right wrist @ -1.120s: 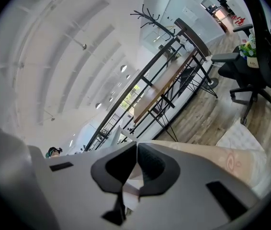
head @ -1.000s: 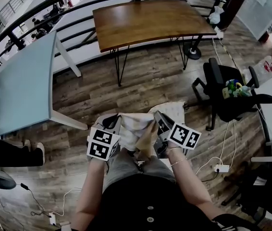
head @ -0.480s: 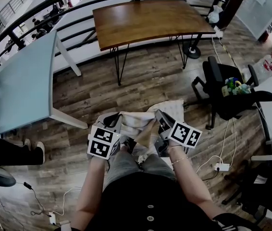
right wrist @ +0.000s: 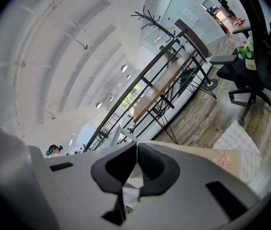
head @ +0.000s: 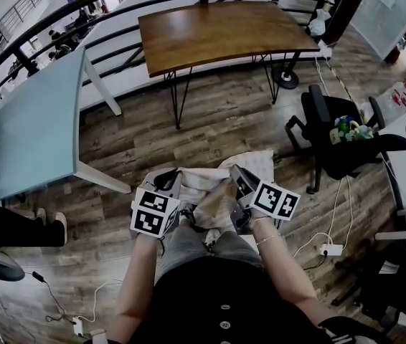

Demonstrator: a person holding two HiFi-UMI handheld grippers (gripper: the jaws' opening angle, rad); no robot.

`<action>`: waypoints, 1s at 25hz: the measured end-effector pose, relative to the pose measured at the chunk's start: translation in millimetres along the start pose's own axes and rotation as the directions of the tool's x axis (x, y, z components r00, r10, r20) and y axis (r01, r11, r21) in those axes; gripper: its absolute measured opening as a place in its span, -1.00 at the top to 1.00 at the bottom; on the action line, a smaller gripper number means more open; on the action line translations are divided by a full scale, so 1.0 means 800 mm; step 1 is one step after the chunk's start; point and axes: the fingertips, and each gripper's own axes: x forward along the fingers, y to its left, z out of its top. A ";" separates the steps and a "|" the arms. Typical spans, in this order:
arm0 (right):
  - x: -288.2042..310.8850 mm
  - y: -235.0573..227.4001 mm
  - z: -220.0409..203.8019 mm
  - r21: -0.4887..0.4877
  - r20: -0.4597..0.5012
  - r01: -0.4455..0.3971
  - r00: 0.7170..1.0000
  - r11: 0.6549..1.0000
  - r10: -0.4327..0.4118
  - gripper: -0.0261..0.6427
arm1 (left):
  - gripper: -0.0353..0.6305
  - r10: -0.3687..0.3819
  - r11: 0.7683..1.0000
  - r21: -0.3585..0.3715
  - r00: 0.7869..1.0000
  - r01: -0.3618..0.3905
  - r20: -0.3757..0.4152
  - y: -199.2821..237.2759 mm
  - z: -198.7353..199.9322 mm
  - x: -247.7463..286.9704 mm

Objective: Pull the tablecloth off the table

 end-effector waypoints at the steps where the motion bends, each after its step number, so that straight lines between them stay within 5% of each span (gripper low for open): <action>1: 0.000 0.000 0.000 -0.002 0.000 0.000 1.000 1.000 0.000 0.83 | 0.84 0.000 1.000 -0.001 1.000 0.000 0.002 0.000 0.000 0.000; 25: 0.001 -0.001 0.000 -0.039 -0.029 -0.012 1.000 0.999 0.011 0.83 | 0.84 -0.019 0.997 -0.074 1.000 0.019 0.010 -0.002 0.005 -0.002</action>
